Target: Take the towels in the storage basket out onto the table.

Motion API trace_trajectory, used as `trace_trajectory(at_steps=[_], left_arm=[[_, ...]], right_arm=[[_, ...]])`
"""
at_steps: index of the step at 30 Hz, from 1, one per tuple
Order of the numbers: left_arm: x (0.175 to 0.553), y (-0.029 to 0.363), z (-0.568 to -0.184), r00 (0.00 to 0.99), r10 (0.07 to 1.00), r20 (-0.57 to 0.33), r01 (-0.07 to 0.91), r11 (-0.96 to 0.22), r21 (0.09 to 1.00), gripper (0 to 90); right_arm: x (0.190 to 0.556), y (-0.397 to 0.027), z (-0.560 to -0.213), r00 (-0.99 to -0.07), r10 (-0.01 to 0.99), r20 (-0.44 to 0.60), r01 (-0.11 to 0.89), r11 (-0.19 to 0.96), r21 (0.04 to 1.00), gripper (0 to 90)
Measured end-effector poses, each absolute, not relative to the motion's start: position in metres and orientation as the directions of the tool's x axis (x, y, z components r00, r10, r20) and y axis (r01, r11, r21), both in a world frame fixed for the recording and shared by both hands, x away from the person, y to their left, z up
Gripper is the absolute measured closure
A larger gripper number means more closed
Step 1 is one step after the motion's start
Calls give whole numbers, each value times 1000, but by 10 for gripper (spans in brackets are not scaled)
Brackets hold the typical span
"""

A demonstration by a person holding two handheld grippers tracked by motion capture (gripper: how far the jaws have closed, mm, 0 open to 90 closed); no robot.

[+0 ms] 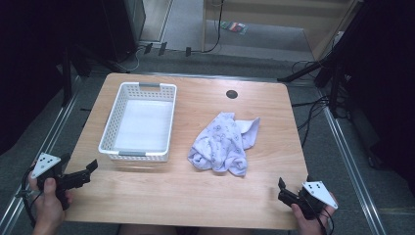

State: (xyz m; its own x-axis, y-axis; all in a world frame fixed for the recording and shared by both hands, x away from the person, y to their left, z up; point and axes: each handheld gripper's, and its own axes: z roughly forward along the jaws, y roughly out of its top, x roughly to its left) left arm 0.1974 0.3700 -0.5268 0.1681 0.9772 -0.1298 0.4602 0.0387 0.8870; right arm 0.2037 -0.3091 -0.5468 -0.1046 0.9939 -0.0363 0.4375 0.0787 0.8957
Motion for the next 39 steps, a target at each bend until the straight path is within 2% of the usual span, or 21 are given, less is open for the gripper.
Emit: trace_trajectory(at_steps=[19,25,31,33,35,39], left_arm=[[177,391,-551,140,978,-152,463,71,884,0],[181,391,-553,116,980,-162,481,87,872,0],[187,388,-553,92,985,-147,540,75,838,0],[190,386,-553,77,989,-123,559,60,827,20],[191,383,-554,65,993,-99,561,45,827,82],[191,381,-553,68,994,-84,570,30,821,84]], right_arm=[[204,-309,-547,-103,994,-35,441,77,894,53],[204,-309,-547,-103,994,-33,442,75,894,53],[204,-310,-547,-105,994,-29,441,73,895,53],[204,-310,-547,-104,994,-30,442,73,894,53],[204,-310,-547,-104,994,-32,441,75,894,53],[204,-309,-547,-103,994,-30,442,73,894,53]])
